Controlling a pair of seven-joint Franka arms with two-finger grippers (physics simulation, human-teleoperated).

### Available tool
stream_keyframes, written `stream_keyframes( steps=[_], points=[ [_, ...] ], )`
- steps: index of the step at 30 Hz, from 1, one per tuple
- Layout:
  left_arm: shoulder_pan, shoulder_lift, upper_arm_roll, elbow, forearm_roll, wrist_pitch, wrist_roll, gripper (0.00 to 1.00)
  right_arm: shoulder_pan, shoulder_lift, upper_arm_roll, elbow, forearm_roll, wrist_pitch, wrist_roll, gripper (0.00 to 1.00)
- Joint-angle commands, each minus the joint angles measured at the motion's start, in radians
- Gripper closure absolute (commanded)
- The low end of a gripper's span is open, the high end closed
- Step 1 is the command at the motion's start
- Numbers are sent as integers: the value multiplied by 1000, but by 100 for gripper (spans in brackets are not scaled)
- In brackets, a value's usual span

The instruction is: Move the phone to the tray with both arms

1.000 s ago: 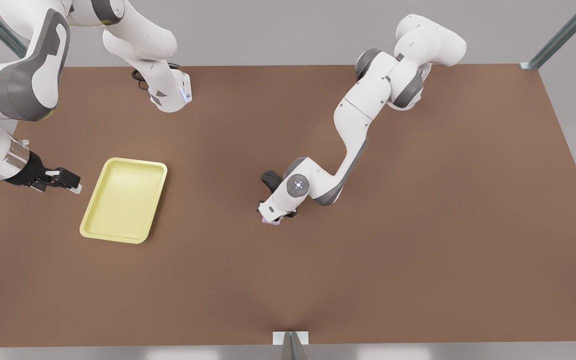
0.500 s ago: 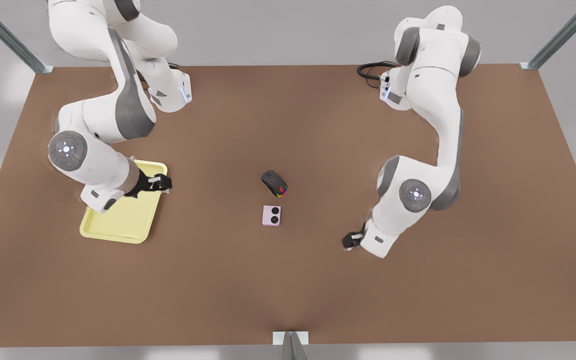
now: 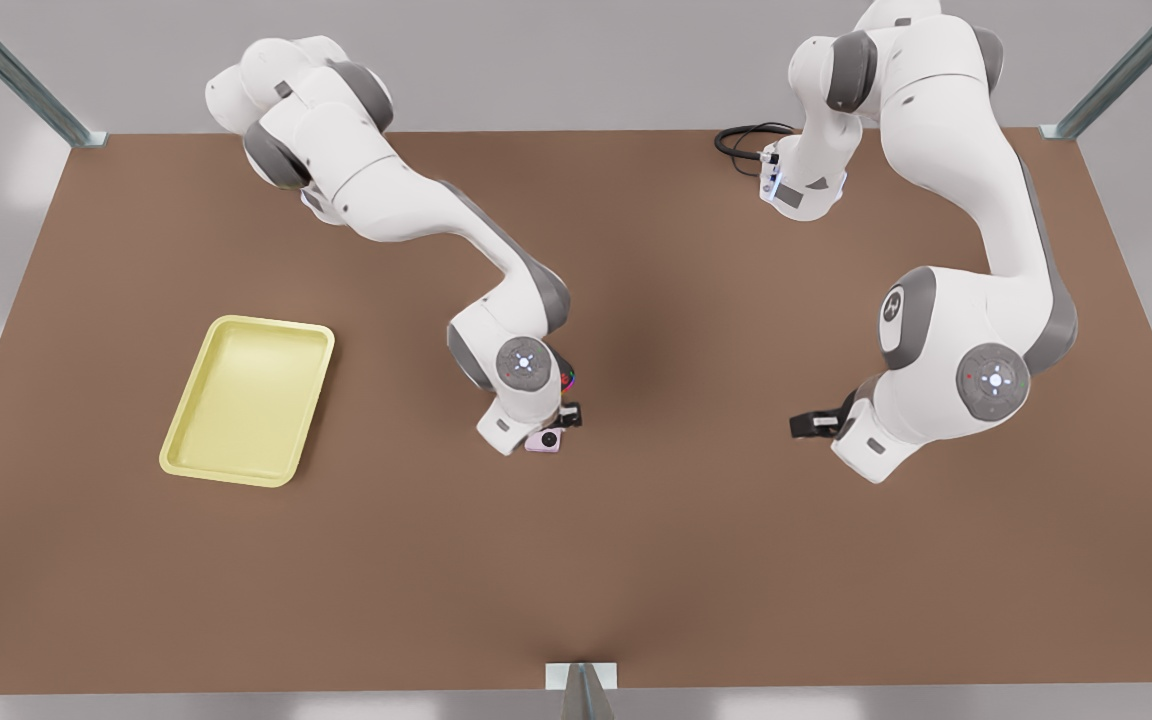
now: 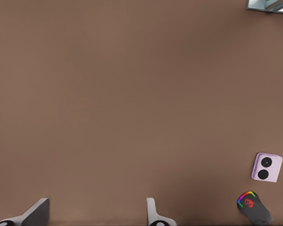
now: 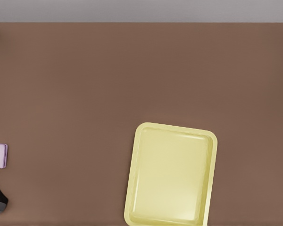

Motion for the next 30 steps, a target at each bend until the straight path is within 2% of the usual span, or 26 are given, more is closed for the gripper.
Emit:
stream_keyframes(
  steps=[1, 5, 6, 11, 13, 18, 25, 30],
  points=[
    [0, -1, 0, -1, -3, -19, 297, 0, 0, 28, 5, 1, -8, 95, 768, 0],
    [2, -1, 2, 0, 1, -19, 297, 0, -67, 74, 27, -5, -5, 121, 787, 0],
    [2, -1, 2, 0, 1, -20, 297, 0, -119, 75, 54, -9, -2, 121, 773, 0],
    [20, -2, 23, -4, 3, -31, 282, 0, -89, 144, 82, 20, -16, 121, 655, 0],
    [20, -1, 23, -4, 4, -31, 184, 0, -75, 144, 80, 15, -41, 120, 534, 0],
    [32, 1, 23, -9, 3, -33, 98, 0, -75, 143, 85, -2, -97, 121, 478, 0],
    [35, 1, 25, -19, 10, -33, 93, 0, -79, 129, 131, -63, -99, 187, 374, 0],
    [34, 3, 34, -19, 12, -33, 83, 0, -110, 112, 131, -181, -99, 331, 236, 0]
  ],
)
